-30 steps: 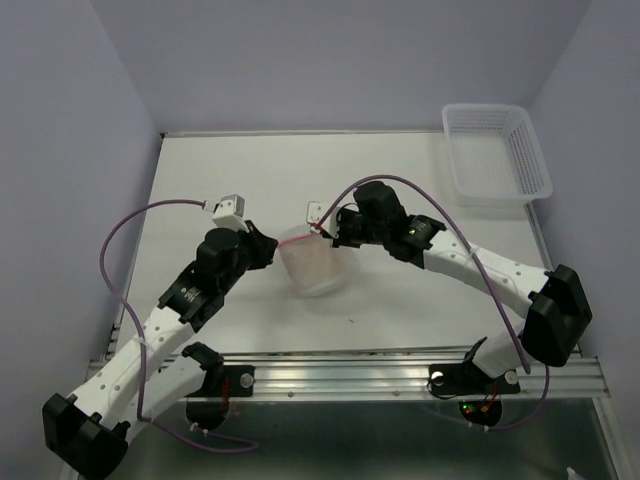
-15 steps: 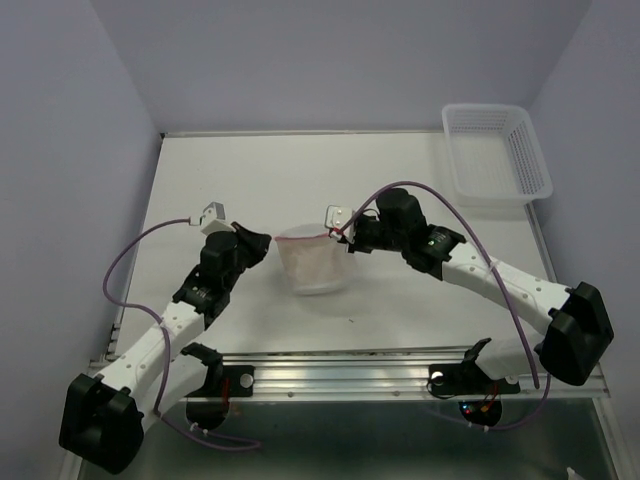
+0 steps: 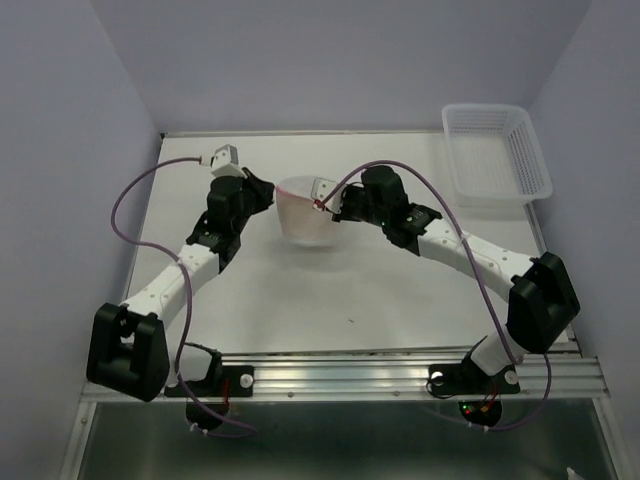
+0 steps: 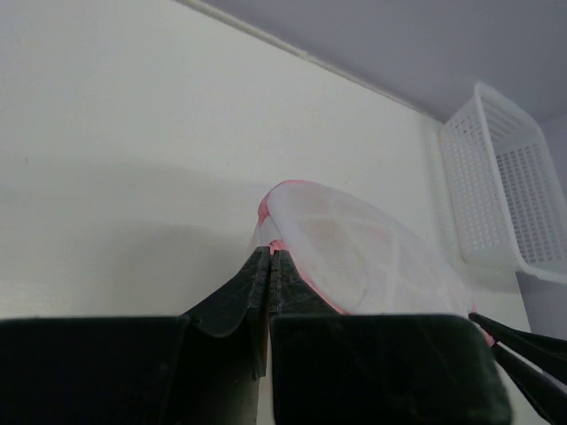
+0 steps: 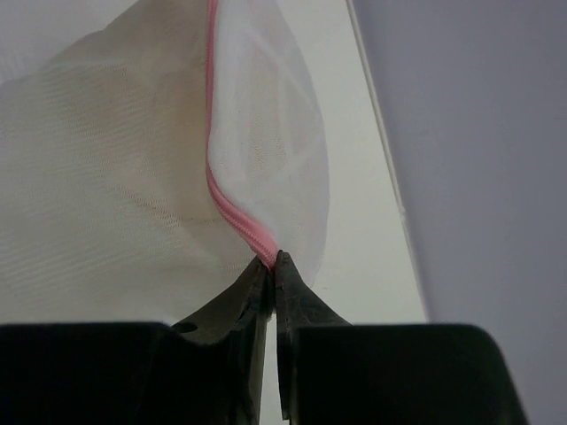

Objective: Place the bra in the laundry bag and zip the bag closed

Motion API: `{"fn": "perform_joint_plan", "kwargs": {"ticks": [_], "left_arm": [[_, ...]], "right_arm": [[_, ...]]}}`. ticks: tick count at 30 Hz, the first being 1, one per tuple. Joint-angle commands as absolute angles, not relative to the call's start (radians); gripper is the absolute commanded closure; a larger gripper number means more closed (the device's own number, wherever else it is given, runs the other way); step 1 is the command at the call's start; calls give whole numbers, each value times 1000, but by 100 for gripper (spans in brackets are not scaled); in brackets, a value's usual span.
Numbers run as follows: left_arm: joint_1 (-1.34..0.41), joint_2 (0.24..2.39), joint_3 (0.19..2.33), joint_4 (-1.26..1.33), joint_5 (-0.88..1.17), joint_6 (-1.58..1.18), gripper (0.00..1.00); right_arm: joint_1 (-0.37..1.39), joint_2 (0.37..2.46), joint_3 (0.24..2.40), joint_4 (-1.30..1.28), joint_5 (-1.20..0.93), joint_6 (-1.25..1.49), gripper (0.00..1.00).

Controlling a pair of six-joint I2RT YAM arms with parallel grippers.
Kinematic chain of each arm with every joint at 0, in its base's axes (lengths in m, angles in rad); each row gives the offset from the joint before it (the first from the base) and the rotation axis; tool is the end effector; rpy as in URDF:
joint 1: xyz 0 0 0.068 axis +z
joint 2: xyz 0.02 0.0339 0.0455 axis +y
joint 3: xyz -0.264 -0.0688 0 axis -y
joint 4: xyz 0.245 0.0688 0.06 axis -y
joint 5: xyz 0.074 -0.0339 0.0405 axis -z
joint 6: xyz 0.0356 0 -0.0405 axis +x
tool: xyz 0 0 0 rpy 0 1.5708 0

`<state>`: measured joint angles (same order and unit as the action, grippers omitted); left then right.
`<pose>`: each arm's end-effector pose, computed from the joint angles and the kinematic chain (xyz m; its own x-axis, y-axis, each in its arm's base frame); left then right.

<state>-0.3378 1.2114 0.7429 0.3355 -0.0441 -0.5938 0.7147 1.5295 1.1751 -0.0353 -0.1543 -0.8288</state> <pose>0.2661 -0.0918 0.2890 -0.2659 -0.4991 -0.8248 0.1702 0.8178 -0.5497 0.2688 0.2405 0.3070 0.3626 -0.6497 -0.6681 -0.7217 0.2578 -0.6424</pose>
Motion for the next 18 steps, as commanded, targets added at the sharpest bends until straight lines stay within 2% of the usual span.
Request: {"fn": "perform_joint_plan", "kwargs": {"ticks": [1, 4, 8, 13, 15, 16, 18], "left_arm": [[-322, 1307, 946, 446, -46, -473, 100], [-313, 1376, 1018, 468, -20, -425, 100], [-311, 1427, 1000, 543, 81, -365, 100], [-310, 1480, 876, 557, 75, -393, 100], [-310, 1479, 813, 635, 115, -409, 98], [-310, 1462, 751, 691, 164, -423, 92], [-314, 1428, 685, 725, 211, -439, 83]], "right_arm": [[686, 1561, 1278, 69, -66, -940, 88], [676, 1594, 1281, 135, -45, -951, 84], [676, 1635, 1246, 164, -23, -907, 80], [676, 1669, 1135, 178, -3, -772, 61], [696, 1663, 1089, 176, -5, -735, 37], [721, 1642, 1050, 169, 30, -712, 25], [748, 1603, 1025, 149, 25, -661, 19]]}}
